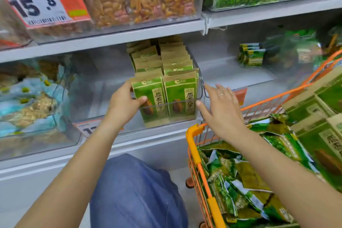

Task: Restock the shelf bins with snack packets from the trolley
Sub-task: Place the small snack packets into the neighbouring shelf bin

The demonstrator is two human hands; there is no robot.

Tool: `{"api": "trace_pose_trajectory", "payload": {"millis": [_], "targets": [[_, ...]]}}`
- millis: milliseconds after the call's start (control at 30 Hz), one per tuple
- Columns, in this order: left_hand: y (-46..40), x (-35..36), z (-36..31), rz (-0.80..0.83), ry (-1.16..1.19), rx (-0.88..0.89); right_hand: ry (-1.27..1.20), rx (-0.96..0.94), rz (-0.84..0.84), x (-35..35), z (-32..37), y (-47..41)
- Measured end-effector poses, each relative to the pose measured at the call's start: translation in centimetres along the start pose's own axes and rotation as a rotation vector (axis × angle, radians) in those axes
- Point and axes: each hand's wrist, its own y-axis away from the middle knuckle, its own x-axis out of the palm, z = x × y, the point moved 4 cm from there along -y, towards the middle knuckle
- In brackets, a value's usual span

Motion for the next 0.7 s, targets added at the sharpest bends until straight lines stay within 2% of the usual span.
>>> {"api": "trace_pose_trajectory", "payload": {"millis": [133,167,233,267,300,367,433,500,600,700], "targets": [[0.5,-0.1,-1.5,-0.095,-0.057,0.032,-0.087,0.006,0.050,-0.9,0.1,-0.1],[1.2,-0.5,-2.3,-0.178,-0.044,0.127,-0.155,0.016,0.070,-1.5,0.0,-0.1],[3.9,-1.0,-4.7,-0.404,0.015,0.436,-0.258,0.044,0.123,-3.1,-0.5,0.2],[5.4,-0.6,-6.0,-0.456,0.048,0.569,-0.248,0.045,0.135,-4.1,-1.1,0.5],[6.6,0.4,-7.2,-0.426,0.087,0.674,-0.190,0.034,0.122,-5.1,-2.0,1.0],[8.5,3.8,-9.9,-0.210,0.156,0.803,-0.005,-0.005,0.051,-7.3,-4.1,2.4],[9.7,7.5,-12.2,0.020,0.156,0.846,0.170,0.001,-0.020,-9.5,-6.5,4.2],[10.5,10.8,-13.9,0.160,0.119,0.873,0.293,0.065,-0.056,-11.7,-9.0,6.1],[11.0,14.0,-14.9,0.296,0.075,0.918,0.494,0.189,-0.049,-15.1,-11.7,9.0],[11.0,14.8,-14.5,0.325,0.024,0.933,0.637,0.416,-0.025,-18.6,-14.0,11.7]]}}
